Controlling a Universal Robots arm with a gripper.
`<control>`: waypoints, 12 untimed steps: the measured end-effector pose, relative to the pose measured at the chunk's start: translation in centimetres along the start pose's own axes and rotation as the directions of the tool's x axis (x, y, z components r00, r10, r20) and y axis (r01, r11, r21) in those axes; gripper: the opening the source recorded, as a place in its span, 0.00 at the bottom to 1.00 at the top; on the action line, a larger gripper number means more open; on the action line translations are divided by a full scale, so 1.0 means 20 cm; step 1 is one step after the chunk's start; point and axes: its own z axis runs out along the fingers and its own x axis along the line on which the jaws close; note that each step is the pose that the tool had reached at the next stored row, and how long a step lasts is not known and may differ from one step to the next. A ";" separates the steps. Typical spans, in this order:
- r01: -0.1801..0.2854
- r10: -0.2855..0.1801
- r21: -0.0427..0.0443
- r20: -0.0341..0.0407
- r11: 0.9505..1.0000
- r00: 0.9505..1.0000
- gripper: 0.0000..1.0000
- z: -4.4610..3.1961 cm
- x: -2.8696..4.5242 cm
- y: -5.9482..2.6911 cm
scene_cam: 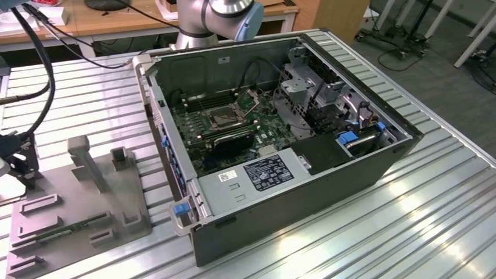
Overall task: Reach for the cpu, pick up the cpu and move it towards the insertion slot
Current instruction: 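Pick up the cpu and move it towards the insertion slot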
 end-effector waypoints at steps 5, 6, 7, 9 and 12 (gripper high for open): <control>0.000 0.000 0.000 0.001 1.000 1.000 0.55 -0.023 0.000 0.001; 0.000 0.000 0.000 0.001 1.000 1.000 0.55 -0.027 0.000 0.002; 0.000 0.000 0.000 0.001 1.000 1.000 0.55 -0.032 0.000 0.002; 0.000 0.000 0.000 0.002 1.000 1.000 0.55 -0.042 -0.001 0.003; 0.000 0.000 0.000 0.003 1.000 1.000 0.55 -0.054 -0.001 0.003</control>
